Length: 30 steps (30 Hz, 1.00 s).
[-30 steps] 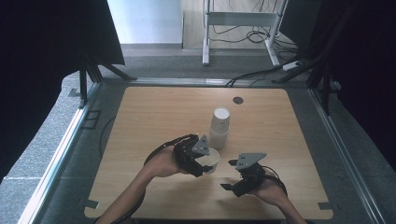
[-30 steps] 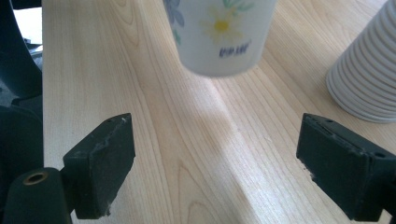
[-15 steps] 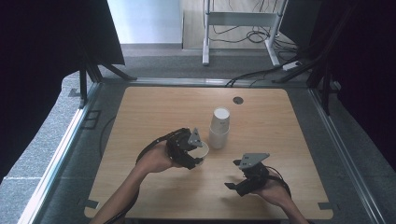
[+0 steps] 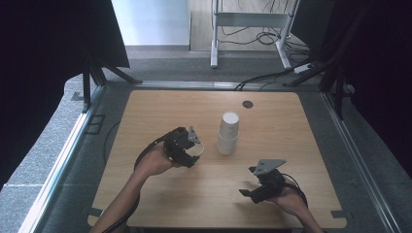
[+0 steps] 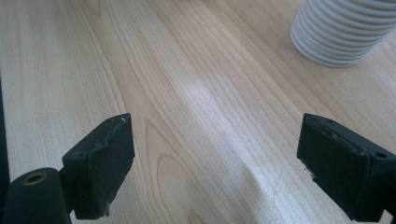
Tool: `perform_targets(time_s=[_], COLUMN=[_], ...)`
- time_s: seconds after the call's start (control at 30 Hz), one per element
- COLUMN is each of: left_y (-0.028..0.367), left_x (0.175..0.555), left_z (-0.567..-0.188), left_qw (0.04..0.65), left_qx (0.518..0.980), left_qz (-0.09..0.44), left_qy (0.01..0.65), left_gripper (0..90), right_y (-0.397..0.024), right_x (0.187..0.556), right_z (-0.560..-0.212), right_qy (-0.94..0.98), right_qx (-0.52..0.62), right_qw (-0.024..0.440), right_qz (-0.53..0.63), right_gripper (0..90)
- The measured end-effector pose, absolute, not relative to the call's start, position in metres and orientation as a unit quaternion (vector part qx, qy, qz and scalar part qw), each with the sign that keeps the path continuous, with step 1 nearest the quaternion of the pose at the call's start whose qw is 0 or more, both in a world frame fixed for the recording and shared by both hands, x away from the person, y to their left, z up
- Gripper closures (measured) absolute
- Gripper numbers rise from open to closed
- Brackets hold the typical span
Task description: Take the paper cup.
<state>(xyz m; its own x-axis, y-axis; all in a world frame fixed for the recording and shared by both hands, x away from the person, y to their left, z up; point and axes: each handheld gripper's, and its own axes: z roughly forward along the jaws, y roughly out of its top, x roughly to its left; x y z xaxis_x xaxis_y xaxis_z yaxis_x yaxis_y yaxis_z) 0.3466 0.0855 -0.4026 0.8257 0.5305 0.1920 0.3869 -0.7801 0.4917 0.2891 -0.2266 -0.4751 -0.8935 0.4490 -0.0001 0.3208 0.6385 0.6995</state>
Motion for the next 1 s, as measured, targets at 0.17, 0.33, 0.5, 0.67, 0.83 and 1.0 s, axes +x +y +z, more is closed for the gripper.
perform_targets(time_s=[0.17,0.33,0.5,0.67,0.83,1.0], left_y=[0.092,0.096,0.095,0.093,0.091,0.09], left_x=[0.356,0.364,0.368,0.371,0.372,0.373], left_z=[-0.414,-0.427,-0.433,-0.435,-0.439,-0.442], left_qw=[0.217,0.22,0.218,0.213,0.211,0.21], left_qx=[0.924,0.917,0.914,0.914,0.913,0.912], left_qz=[0.162,0.158,0.161,0.165,0.166,0.164], left_qy=[0.271,0.292,0.301,0.305,0.307,0.311], left_gripper=[30.0,29.9,29.8,29.7,29.5,29.1], right_y=[-0.225,-0.225,-0.225,-0.226,-0.227,-0.227], right_x=[0.289,0.289,0.29,0.29,0.29,0.291], right_z=[-0.478,-0.48,-0.481,-0.482,-0.483,-0.484], right_qy=[0.904,0.907,0.908,0.908,0.907,0.908], right_qx=[0.213,0.212,0.213,0.215,0.218,0.22], right_qw=[0.088,0.088,0.087,0.088,0.087,0.084], right_qz=[0.359,0.353,0.35,0.349,0.349,0.346], right_gripper=[11.3,11.3,11.5,11.6,11.6,11.6])
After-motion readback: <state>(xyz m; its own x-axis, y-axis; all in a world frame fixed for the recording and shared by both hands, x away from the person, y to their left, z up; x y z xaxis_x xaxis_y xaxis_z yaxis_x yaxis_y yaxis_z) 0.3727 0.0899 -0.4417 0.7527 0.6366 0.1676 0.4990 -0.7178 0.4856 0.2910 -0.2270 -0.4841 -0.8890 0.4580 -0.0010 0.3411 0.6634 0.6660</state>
